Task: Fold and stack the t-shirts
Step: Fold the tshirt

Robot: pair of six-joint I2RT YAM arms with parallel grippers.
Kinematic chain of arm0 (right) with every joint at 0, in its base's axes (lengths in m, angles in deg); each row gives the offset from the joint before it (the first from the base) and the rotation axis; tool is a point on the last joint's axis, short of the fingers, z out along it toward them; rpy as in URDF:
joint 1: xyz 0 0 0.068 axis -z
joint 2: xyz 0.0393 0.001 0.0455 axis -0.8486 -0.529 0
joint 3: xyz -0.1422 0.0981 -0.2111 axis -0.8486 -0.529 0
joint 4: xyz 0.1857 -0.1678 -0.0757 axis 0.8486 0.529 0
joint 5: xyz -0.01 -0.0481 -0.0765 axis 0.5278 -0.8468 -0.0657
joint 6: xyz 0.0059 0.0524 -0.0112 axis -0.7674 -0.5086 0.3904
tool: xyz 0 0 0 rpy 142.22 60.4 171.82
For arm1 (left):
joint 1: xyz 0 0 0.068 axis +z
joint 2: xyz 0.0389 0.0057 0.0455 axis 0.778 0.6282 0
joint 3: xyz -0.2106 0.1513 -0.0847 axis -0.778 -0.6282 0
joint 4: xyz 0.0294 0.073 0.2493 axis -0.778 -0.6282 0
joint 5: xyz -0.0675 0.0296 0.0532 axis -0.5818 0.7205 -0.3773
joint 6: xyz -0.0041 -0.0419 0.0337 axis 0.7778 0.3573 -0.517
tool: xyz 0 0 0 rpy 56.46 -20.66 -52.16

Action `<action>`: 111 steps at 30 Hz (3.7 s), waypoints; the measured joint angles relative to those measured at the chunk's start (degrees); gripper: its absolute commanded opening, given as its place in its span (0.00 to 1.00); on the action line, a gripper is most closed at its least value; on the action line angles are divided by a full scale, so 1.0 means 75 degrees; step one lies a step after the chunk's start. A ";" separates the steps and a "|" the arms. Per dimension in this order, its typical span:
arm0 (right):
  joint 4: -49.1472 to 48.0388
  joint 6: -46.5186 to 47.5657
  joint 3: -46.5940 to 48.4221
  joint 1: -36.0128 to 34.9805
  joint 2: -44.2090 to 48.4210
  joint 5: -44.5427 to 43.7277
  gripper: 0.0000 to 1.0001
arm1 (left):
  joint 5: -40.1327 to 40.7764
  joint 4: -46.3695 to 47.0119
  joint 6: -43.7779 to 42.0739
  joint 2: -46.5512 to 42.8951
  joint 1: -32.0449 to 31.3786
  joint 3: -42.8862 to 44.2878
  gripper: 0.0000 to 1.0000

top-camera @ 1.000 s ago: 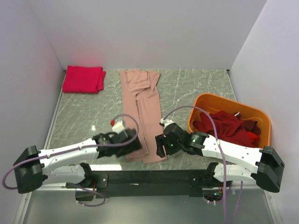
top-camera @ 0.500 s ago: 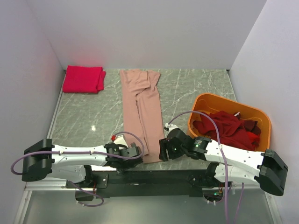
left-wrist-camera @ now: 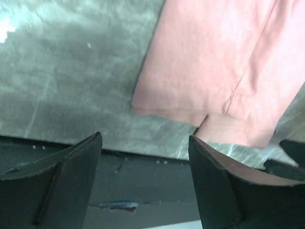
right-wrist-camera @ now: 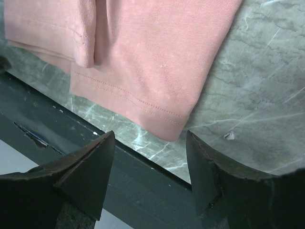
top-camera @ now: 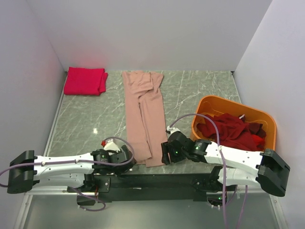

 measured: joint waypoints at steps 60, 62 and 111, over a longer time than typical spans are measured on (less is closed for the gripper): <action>-0.0458 0.0023 0.1384 0.0516 0.0128 -0.1475 0.00 | 0.0408 0.0210 -0.1460 0.0595 0.2133 0.1644 0.01; -0.0659 0.0227 0.1705 0.0766 -0.0219 -0.1617 0.00 | 0.0685 0.0309 -0.1824 0.0895 0.2445 0.2177 0.01; -0.0073 0.1510 0.8061 0.3171 -0.7192 -0.1906 0.75 | -0.0627 0.2719 -0.6814 0.6790 0.6875 0.6569 0.99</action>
